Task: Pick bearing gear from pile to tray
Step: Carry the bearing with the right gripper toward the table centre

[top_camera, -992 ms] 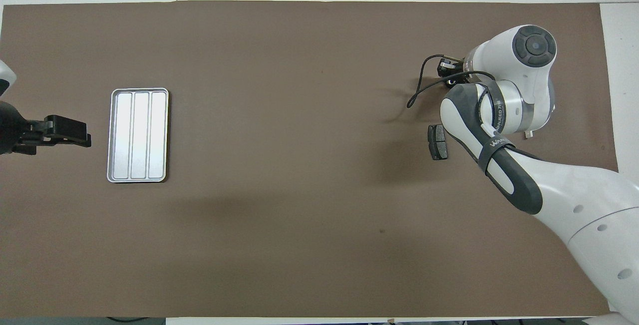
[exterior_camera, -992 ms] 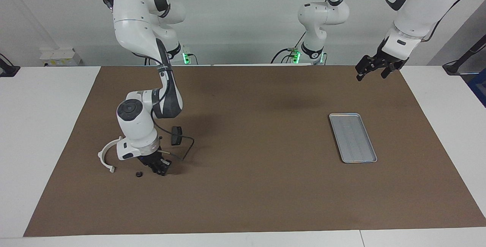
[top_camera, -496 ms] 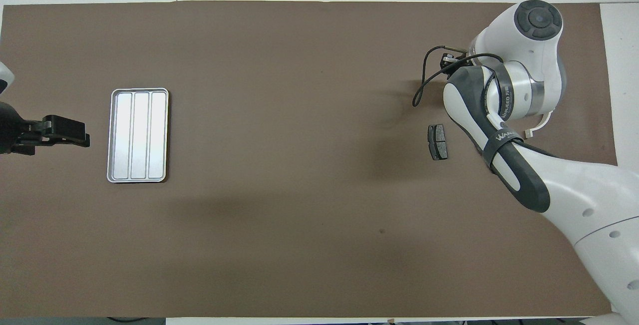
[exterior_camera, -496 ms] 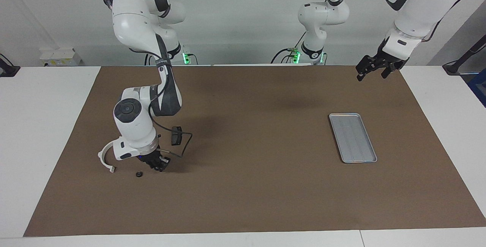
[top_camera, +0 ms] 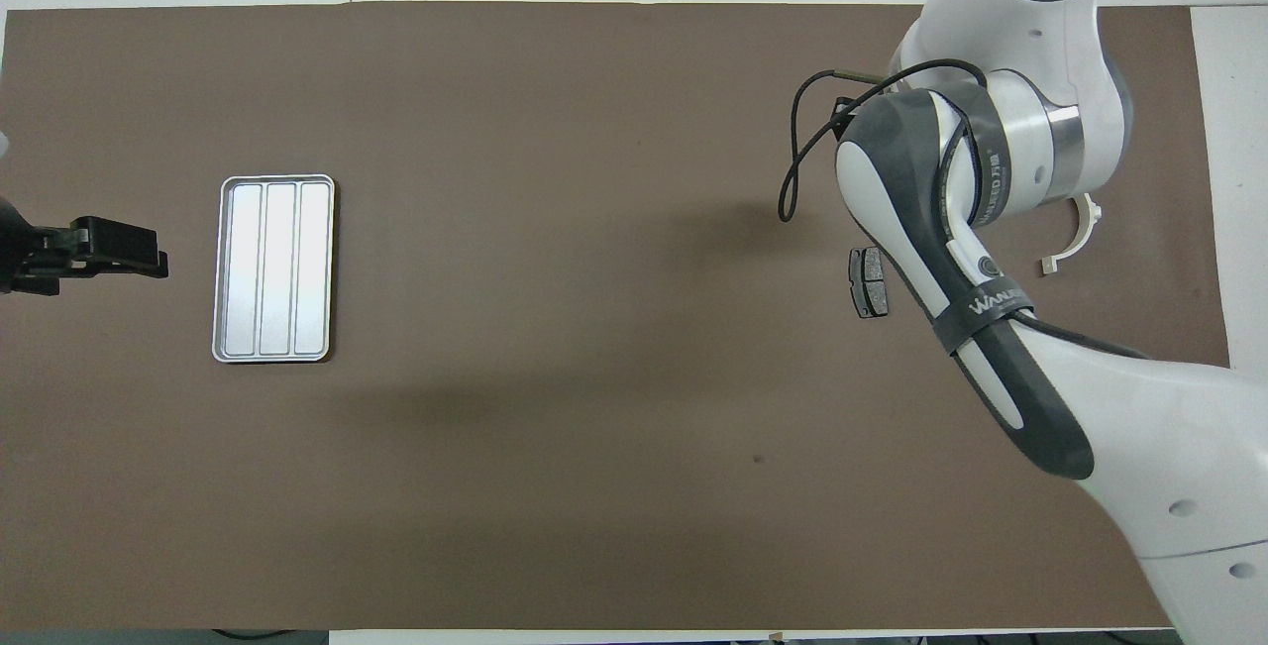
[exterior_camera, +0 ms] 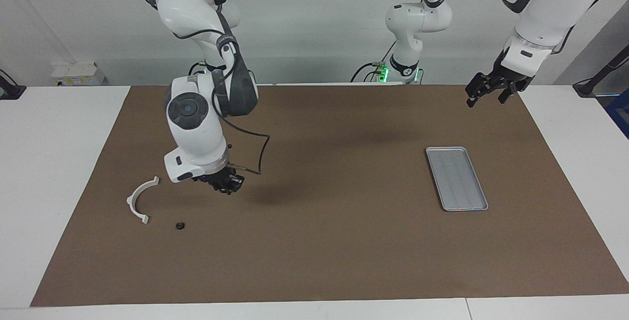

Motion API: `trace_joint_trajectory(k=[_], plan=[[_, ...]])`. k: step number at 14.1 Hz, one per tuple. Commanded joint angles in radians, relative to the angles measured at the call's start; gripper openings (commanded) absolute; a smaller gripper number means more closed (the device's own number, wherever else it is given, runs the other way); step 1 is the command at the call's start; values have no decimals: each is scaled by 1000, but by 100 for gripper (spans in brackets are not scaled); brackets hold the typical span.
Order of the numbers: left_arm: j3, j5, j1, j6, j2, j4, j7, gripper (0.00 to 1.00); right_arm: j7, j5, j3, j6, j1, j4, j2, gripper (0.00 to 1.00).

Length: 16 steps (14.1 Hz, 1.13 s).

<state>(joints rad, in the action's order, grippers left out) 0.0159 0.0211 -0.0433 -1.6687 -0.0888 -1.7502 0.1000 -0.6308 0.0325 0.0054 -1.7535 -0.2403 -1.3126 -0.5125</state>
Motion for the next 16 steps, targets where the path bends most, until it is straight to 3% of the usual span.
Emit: trace_joint_trajectory(k=[1,4,7,11,16], plan=[[-1,-3,10,-37,-14,-20,-11,100,-152,-46,5,52,-63,61,-9,0],[-1,-3,46,-60,-16,-28,-14,100,-408,-66,7,20,-187,59,-4,0],[1,-3,49,-77,-19,-46,-13,100,-551,-105,15,-64,-259,44,0,0],[1,-4,49,-95,-19,-51,-14,100,-635,-102,15,-142,-324,10,-12,0],[-1,-4,42,-105,-17,-46,-2,100,-708,-63,13,-257,-398,13,-110,0]])
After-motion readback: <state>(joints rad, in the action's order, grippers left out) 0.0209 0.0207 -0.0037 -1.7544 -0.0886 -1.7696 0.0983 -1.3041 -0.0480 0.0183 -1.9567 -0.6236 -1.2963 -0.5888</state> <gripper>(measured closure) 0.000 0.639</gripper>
